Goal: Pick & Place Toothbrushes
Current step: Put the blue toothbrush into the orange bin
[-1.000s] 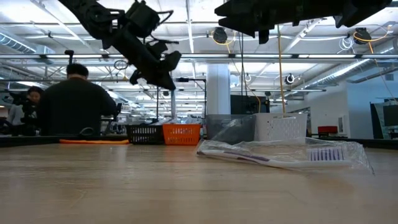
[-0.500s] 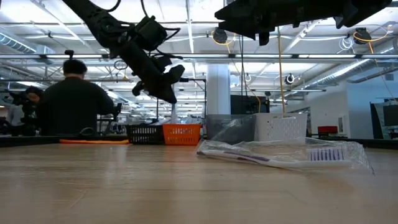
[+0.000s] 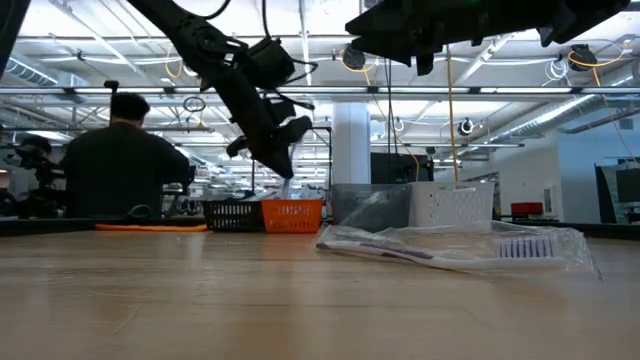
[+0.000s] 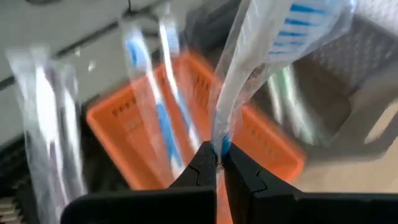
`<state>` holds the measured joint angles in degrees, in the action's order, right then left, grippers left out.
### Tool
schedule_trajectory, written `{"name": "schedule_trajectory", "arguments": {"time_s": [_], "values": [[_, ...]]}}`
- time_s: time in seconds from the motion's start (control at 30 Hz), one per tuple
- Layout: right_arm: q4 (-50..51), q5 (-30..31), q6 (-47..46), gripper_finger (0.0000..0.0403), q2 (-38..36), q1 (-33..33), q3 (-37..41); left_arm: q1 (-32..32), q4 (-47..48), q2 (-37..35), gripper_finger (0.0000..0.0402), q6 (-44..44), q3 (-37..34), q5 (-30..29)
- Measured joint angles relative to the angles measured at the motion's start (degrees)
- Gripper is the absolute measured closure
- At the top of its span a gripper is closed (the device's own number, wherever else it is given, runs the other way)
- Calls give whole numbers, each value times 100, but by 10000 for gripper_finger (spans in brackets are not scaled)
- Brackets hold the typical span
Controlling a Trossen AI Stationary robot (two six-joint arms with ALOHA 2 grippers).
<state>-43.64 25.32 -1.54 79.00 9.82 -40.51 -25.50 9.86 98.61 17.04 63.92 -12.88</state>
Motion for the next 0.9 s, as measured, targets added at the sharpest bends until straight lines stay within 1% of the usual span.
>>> {"name": "schedule_trajectory", "arguments": {"time_s": [0.17,0.43,0.6,0.77,0.9], "values": [[79,0,-81,232,0,0,2,1,287,269,401,-13,210,91],[169,3,-81,232,0,-2,2,-4,294,291,397,-34,241,127],[192,5,-81,232,0,-2,2,-4,318,291,368,-35,241,70],[190,7,-81,232,0,-2,2,-14,329,291,338,113,239,-175],[191,2,-81,232,0,-2,2,-26,335,291,311,125,237,-241]]}}
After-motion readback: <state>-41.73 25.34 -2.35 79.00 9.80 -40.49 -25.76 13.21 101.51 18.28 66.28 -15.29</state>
